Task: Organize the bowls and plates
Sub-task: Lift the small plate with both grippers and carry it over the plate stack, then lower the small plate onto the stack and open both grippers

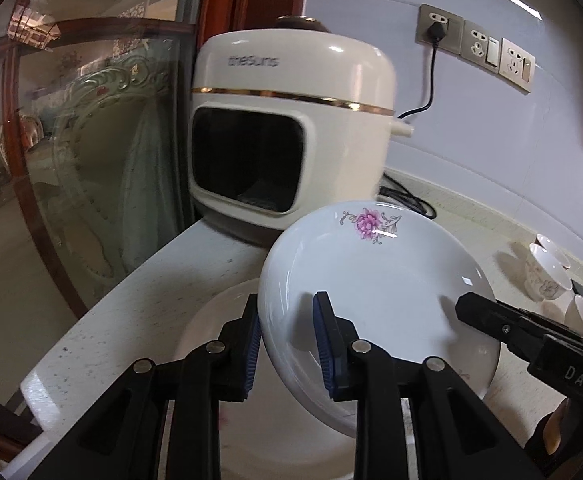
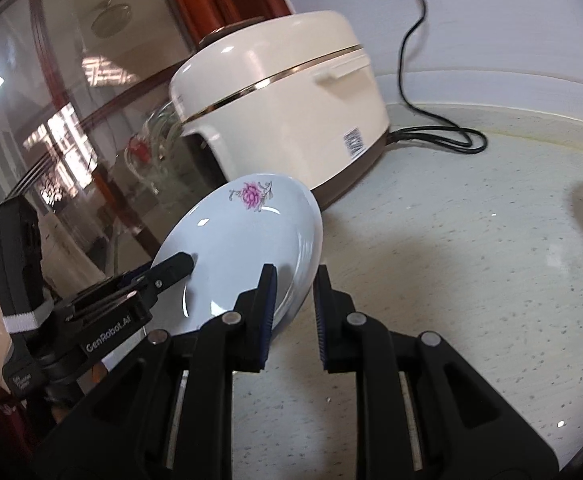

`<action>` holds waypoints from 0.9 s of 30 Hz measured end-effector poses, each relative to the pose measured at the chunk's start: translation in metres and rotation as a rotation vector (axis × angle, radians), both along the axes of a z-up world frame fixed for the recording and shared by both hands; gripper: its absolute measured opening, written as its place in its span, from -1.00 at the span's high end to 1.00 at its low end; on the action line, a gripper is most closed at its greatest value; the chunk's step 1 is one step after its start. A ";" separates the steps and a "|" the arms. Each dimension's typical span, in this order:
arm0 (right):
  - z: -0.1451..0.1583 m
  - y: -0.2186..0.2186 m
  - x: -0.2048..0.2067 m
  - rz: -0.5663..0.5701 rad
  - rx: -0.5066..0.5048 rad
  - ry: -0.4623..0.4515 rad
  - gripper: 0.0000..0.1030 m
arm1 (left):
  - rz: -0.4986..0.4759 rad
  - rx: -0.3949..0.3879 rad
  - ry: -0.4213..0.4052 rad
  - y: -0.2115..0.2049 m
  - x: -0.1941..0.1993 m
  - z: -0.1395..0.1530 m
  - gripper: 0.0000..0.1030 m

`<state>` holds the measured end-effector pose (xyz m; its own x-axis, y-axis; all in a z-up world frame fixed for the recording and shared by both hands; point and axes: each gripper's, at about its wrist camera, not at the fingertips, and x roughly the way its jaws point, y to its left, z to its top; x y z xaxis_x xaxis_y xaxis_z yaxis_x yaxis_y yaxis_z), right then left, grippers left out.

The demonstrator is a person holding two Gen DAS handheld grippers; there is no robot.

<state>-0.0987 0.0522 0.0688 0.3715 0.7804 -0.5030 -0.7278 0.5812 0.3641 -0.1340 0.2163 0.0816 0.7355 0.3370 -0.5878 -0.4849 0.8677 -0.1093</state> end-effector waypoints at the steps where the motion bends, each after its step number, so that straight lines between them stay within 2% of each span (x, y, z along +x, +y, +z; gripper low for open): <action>1: -0.001 0.004 -0.003 0.013 -0.009 -0.004 0.57 | 0.006 0.005 0.007 0.003 -0.004 -0.002 0.48; 9: -0.002 0.021 -0.022 0.091 -0.050 -0.059 0.57 | 0.026 0.017 0.072 0.017 -0.013 -0.019 0.46; 13: -0.009 0.024 -0.021 0.076 -0.093 -0.044 0.56 | 0.024 0.055 0.070 0.012 -0.014 -0.017 0.46; 16: -0.013 0.023 -0.014 0.080 -0.090 -0.004 0.56 | 0.020 0.052 0.069 0.014 -0.014 -0.016 0.46; 27: -0.014 0.036 -0.025 0.113 -0.136 -0.069 0.51 | 0.028 0.036 0.056 0.026 -0.019 -0.014 0.46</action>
